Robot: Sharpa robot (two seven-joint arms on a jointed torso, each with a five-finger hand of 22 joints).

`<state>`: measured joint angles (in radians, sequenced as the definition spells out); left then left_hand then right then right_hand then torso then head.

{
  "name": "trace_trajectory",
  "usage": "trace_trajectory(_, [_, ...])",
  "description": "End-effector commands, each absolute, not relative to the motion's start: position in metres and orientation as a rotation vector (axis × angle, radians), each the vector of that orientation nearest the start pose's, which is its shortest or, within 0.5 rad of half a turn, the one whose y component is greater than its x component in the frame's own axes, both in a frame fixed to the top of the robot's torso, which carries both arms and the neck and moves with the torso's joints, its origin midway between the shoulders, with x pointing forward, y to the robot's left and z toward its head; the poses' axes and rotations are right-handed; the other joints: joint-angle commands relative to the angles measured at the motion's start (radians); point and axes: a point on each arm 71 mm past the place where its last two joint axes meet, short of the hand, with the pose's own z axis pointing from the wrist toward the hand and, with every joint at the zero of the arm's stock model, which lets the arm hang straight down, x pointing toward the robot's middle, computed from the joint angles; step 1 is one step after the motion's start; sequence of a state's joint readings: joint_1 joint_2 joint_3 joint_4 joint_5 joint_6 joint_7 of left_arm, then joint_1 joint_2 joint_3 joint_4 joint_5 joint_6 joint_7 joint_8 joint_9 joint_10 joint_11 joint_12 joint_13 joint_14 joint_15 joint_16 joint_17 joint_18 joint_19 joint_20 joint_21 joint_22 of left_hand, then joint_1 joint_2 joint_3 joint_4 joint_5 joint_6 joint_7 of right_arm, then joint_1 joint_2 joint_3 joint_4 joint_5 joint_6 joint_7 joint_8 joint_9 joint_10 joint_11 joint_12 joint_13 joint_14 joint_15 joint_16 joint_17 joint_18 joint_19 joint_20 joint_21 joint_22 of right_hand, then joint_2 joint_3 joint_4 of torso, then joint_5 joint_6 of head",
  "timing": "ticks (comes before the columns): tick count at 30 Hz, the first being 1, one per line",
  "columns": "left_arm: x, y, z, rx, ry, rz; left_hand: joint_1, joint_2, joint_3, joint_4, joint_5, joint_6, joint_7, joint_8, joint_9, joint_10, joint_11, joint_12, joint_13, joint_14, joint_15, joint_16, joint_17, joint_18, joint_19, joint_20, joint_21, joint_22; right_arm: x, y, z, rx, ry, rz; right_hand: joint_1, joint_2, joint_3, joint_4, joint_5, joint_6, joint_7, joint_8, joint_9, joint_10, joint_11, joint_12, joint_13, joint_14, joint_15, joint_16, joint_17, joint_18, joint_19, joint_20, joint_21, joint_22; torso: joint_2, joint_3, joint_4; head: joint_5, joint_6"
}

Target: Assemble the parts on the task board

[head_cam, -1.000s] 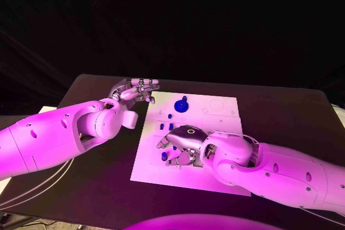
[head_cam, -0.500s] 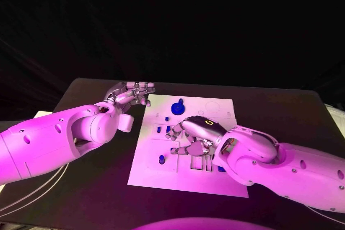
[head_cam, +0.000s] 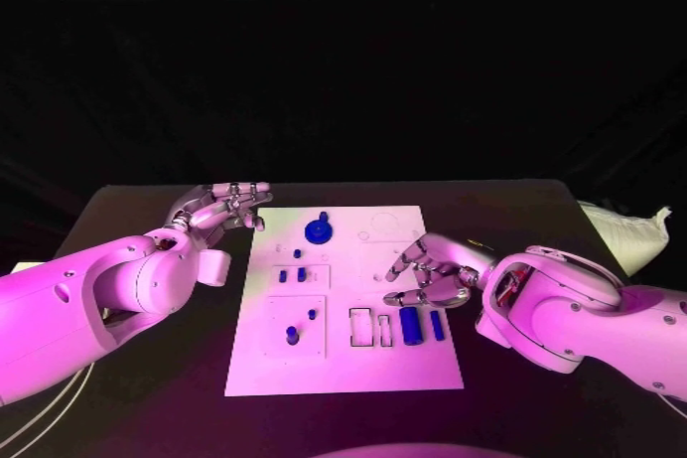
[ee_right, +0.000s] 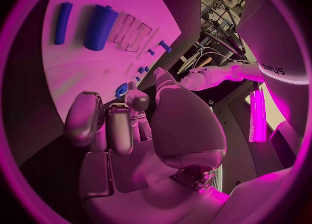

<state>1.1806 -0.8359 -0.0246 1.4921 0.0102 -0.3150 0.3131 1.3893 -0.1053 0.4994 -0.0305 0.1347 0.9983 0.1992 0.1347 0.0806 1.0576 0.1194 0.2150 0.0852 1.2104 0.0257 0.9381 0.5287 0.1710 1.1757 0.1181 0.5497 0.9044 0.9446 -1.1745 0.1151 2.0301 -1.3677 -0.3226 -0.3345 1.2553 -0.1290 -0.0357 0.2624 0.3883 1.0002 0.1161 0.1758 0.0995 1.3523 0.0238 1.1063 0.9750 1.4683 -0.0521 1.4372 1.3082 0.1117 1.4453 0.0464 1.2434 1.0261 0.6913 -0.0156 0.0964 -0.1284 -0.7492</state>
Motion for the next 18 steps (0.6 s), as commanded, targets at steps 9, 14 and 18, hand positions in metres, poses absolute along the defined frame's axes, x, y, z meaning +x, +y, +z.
trace_trajectory(9, [0.491, 0.213, -0.194, -1.203, 1.489, -1.506, -0.006, -0.002, -0.004, -0.002, 0.003, -0.007, -0.001, 0.005, -0.002, -0.008, 0.003, 0.003, -0.001, -0.008, 0.002, 0.004, -0.002, 0.011, 0.003, 0.004, -0.004, -0.001, 0.347, -0.239, -0.203, 0.063, 1.943, 0.398, -0.038, 0.019, -0.098, 0.03, -0.017, -0.043, -0.002, 0.086, 0.04, 0.003, 0.006, 0.148, 0.196, 0.079, 0.004, 0.06, 0.137, -0.026, 0.012, 0.002, 0.055, 0.08, -0.013, -0.0026, -0.0199, -0.015, -0.01])
trace_trajectory(14, [0.491, 0.214, -0.195, -1.205, 1.49, -1.504, -0.006, -0.002, -0.004, -0.002, 0.003, -0.007, -0.001, 0.005, -0.002, -0.008, 0.003, 0.003, -0.001, -0.008, 0.002, 0.004, -0.002, 0.011, 0.003, 0.004, -0.004, -0.001, 0.345, -0.238, -0.204, 0.021, 1.939, 0.372, -0.05, 0.029, -0.113, 0.03, 0.014, -0.054, -0.005, 0.118, 0.059, 0.002, 0.006, 0.159, 0.22, 0.08, 0.004, 0.066, 0.146, -0.027, 0.011, 0.003, 0.063, 0.091, -0.012, -0.0036, -0.0173, -0.012, -0.013])
trace_trajectory(18, [0.49, 0.214, -0.195, -1.205, 1.491, -1.504, -0.006, -0.002, -0.004, -0.002, 0.003, -0.007, -0.001, 0.005, -0.002, -0.008, 0.003, 0.003, -0.001, -0.008, 0.002, 0.004, -0.002, 0.011, 0.003, 0.004, -0.004, -0.001, 0.345, -0.235, -0.205, 0.001, 1.939, 0.366, -0.052, 0.036, -0.117, 0.03, 0.039, -0.058, -0.007, 0.137, 0.072, 0.001, 0.003, 0.16, 0.227, 0.08, 0.003, 0.067, 0.149, -0.028, 0.011, 0.002, 0.068, 0.098, -0.011, -0.004, -0.0184, -0.007, -0.016])
